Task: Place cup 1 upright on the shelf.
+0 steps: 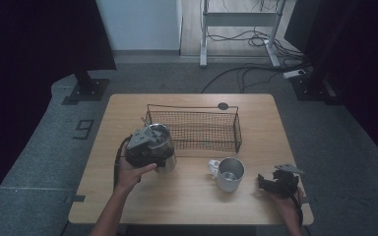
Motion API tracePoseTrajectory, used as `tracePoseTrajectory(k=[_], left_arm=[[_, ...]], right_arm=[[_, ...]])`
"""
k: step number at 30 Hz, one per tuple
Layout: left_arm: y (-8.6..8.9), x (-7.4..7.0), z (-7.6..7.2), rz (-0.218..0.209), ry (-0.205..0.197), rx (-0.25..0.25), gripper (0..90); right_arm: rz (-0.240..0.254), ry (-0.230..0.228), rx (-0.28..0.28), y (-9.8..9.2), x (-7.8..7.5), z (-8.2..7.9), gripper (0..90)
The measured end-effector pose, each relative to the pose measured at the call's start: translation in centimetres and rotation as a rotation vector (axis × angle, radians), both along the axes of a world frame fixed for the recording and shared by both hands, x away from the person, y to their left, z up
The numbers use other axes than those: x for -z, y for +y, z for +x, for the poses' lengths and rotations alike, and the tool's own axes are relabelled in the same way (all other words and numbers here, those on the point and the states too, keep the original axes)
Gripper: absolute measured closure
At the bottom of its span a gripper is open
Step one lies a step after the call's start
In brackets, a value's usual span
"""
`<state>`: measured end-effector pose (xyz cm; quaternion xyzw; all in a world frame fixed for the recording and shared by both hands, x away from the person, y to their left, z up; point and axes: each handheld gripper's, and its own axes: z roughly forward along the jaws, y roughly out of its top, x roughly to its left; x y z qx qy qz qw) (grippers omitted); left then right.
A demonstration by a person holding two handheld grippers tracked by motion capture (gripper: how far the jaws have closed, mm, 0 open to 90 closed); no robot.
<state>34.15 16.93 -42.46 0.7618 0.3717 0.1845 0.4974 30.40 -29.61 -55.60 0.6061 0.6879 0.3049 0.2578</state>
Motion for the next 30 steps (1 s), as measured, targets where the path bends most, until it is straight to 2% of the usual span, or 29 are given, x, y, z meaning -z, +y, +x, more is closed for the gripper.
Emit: tracePoseTrajectory(k=[7,22,30], left_arm=[[-0.1,-0.5,0.4,0.016,-0.005,-0.004,4.0],[-0.3,-1.4,1.3,0.008,-0.015,-0.006,4.0],[-0.6,-1.9,1.8,0.018,-0.023,-0.001,4.0]], right_arm=[[0.0,0.0,0.001,0.0,0.0,0.0,8.9],[0.0,0.0,0.001,0.0,0.0,0.0,9.0],[0.0,-0.001,0.003,0.0,0.0,0.0,9.1]])
